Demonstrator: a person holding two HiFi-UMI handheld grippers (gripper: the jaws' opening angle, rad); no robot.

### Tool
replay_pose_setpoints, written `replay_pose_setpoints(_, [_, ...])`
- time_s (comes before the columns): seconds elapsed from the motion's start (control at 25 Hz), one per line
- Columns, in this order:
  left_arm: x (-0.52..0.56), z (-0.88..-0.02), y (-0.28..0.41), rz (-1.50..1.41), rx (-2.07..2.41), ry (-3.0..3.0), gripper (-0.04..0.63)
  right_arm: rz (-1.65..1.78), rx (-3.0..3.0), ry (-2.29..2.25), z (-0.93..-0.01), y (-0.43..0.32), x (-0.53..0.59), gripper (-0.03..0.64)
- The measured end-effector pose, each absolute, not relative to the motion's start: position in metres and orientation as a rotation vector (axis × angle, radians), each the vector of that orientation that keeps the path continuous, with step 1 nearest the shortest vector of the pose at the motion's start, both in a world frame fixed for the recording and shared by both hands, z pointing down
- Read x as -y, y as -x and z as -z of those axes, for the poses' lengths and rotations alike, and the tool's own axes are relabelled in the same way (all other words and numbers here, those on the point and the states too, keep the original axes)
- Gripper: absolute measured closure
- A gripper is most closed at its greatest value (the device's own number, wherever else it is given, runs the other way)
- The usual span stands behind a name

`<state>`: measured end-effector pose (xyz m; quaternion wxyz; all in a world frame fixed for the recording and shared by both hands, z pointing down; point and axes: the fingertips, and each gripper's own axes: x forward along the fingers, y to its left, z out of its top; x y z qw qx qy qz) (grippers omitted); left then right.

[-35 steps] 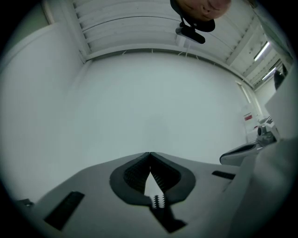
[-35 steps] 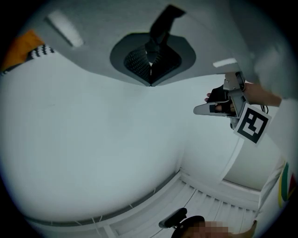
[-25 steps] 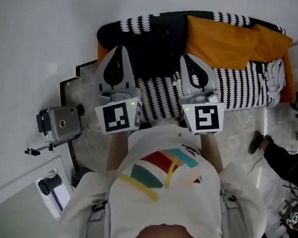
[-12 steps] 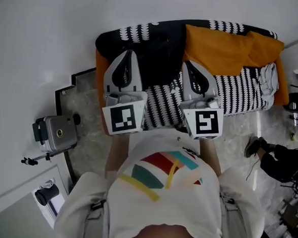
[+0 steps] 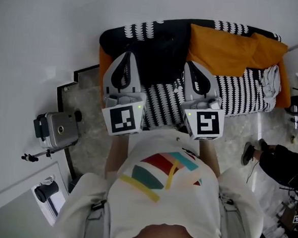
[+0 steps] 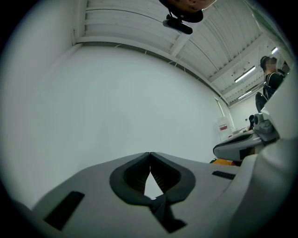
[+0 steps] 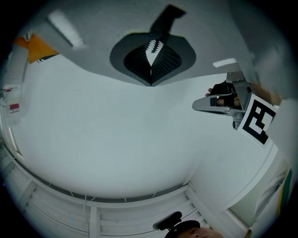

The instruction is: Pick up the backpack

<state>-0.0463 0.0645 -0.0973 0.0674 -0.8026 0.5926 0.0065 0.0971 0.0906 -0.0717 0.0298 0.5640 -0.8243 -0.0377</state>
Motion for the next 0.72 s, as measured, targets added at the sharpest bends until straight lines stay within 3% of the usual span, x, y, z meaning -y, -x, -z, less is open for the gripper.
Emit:
replay_pose_setpoints(0.48, [-0.027,0.090,0.046,0.020,-1.777,2.432,0.581,0.108,2.577,-1.732,0.089,-0.112,-0.050,0.618])
replay_pose_setpoints(0.72, [0.008,0.038,0.065,0.119,-1.896,2.428,0.581,0.008,2.573,-1.739,0.040,-0.114,-0.014,0.617])
